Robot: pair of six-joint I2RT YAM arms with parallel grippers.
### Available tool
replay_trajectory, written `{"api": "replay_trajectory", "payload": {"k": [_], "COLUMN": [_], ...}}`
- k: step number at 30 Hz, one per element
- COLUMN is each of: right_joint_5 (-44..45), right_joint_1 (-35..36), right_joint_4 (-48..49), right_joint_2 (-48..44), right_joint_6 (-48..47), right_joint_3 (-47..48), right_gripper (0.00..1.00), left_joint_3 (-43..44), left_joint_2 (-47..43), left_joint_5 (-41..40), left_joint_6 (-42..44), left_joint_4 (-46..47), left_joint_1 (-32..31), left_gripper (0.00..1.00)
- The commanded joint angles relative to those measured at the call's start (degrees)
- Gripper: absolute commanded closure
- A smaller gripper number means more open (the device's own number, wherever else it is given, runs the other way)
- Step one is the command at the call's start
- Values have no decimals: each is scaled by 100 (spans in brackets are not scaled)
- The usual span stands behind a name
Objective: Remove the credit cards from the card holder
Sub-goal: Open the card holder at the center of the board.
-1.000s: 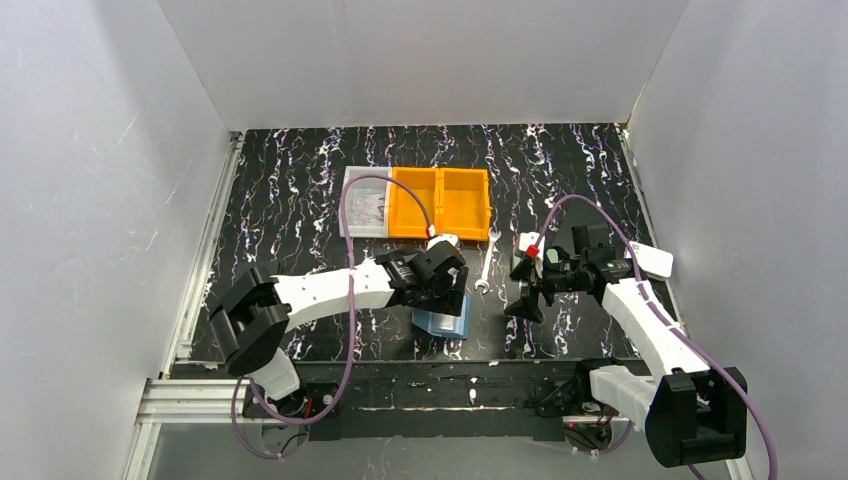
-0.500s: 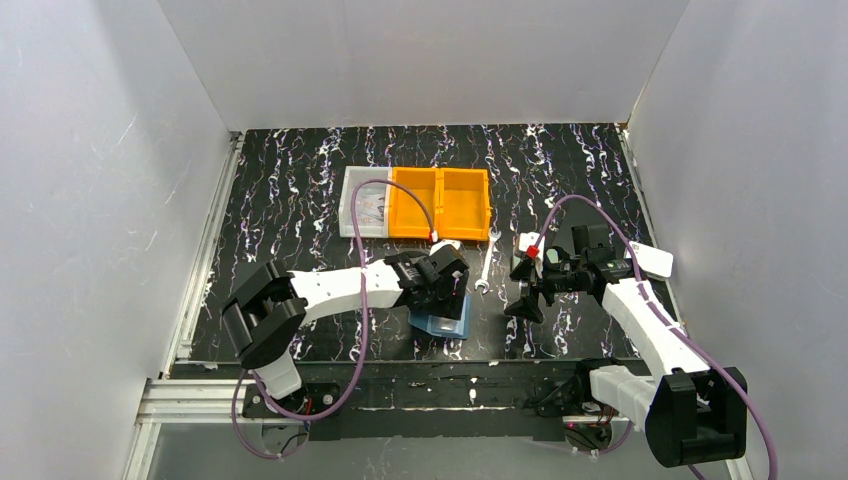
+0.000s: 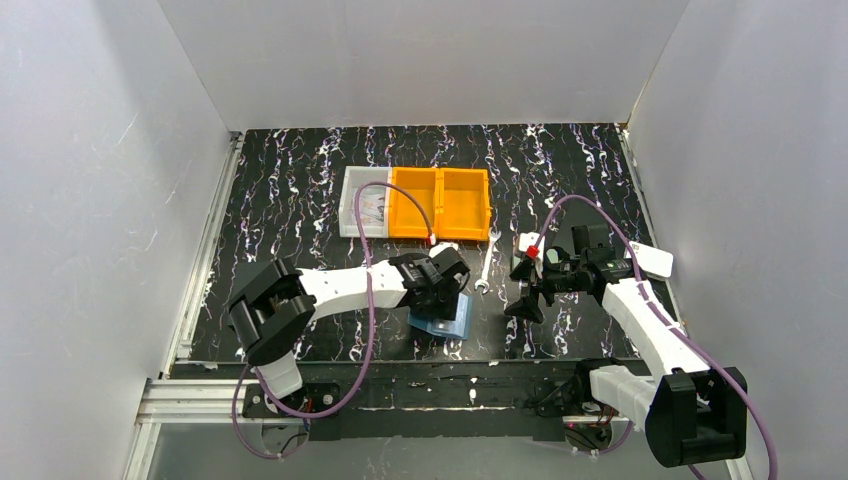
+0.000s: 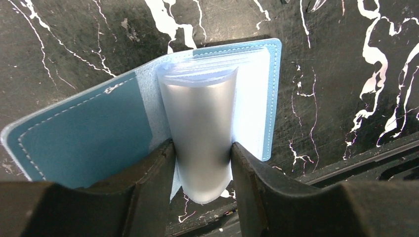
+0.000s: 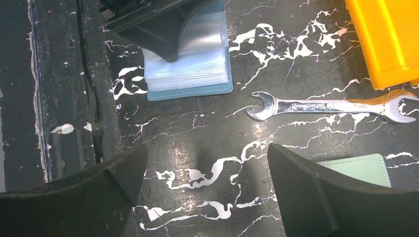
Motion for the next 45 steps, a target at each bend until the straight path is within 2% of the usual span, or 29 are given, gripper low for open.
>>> {"api": "replay_trajectory", "payload": {"k": [1,13,21,29,31,33,35,41,45], "right_joint_5": [-112,-329,-444,-524,-533,-534,-535,-518,-517], "right_joint_1": [-38,-38,-38,-29,-29,-29,-29,-29,-29], "right_joint_4": [-87,-307,-528,-568,-569,-568,-568,-576,-570], "right_joint_2": [2,162,309,346,341,344,344,327,336], "right_joint_6": [-76,-222,-378,-375,-369,-366,-370,-362,-362], "right_joint_3": [172,238,322,347,348,348,352,357,365], "right_gripper": [0,0,0,0,0,0,0,0,0], "left_joint_3": [-221,-915,-1065,-968,-915,-843,-801,-808,-1183], "left_joint_2": [-287,-1071,-1451,-1469,-1474,-1533,-1680,-2830,-3613], "left_joint_5": [-284,-207,-509,-1091,-1300,-1445,-1470,-879,487], "left_joint_6": [-108,-411,-363,-187,-158,-120,-78,107,201], "left_joint_4": [-230,-61,-342,-903,-1080,-1237,-1298,-941,265], "left_joint_1": [-5,323,599,699,699,699,697,611,558], "left_gripper": [58,58,58,58,63,73,75,76,74]}}
